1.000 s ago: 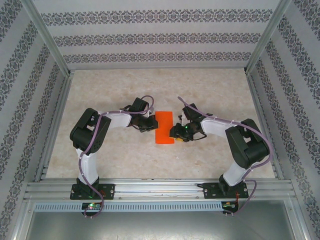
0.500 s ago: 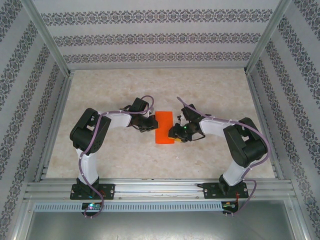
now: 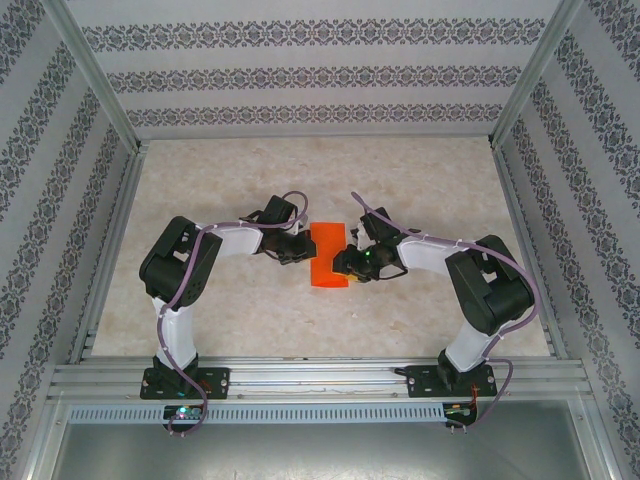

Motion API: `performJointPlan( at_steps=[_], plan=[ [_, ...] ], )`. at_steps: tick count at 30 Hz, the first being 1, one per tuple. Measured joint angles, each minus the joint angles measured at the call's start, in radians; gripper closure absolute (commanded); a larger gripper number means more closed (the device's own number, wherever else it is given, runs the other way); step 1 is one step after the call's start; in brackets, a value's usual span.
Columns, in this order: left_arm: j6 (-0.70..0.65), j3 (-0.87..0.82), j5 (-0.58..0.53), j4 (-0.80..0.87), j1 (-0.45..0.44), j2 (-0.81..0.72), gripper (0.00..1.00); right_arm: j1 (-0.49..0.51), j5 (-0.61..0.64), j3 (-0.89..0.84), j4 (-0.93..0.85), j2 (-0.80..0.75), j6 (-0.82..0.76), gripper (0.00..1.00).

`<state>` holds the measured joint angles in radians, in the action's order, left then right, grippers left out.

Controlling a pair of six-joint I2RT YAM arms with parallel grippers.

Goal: Fold a paper plane with a square sheet of paper (fold left side to right side)
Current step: Fold the triangle a second time at the center of the table.

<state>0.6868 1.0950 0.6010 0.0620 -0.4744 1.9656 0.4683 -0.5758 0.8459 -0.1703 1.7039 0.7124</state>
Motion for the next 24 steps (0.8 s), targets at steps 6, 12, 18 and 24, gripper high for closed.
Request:
performJointPlan(
  at_steps=[6, 12, 18, 24],
  plan=[
    [0.0, -0.002, 0.0, -0.002, -0.001, -0.001, 0.96, -0.019, -0.017, 0.0, 0.033, 0.002, -0.008, 0.59],
    [0.0, -0.003, -0.003, -0.003, -0.002, -0.002, 0.96, -0.043, -0.035, 0.004, 0.053, 0.027, -0.021, 0.58],
    [0.0, -0.004, -0.003, -0.004, -0.002, -0.003, 0.96, -0.059, -0.048, 0.029, 0.055, 0.047, -0.047, 0.59],
    [0.0, -0.005, -0.003, -0.005, -0.002, -0.003, 0.95, -0.079, -0.062, 0.058, 0.068, 0.075, -0.064, 0.61]
  ],
)
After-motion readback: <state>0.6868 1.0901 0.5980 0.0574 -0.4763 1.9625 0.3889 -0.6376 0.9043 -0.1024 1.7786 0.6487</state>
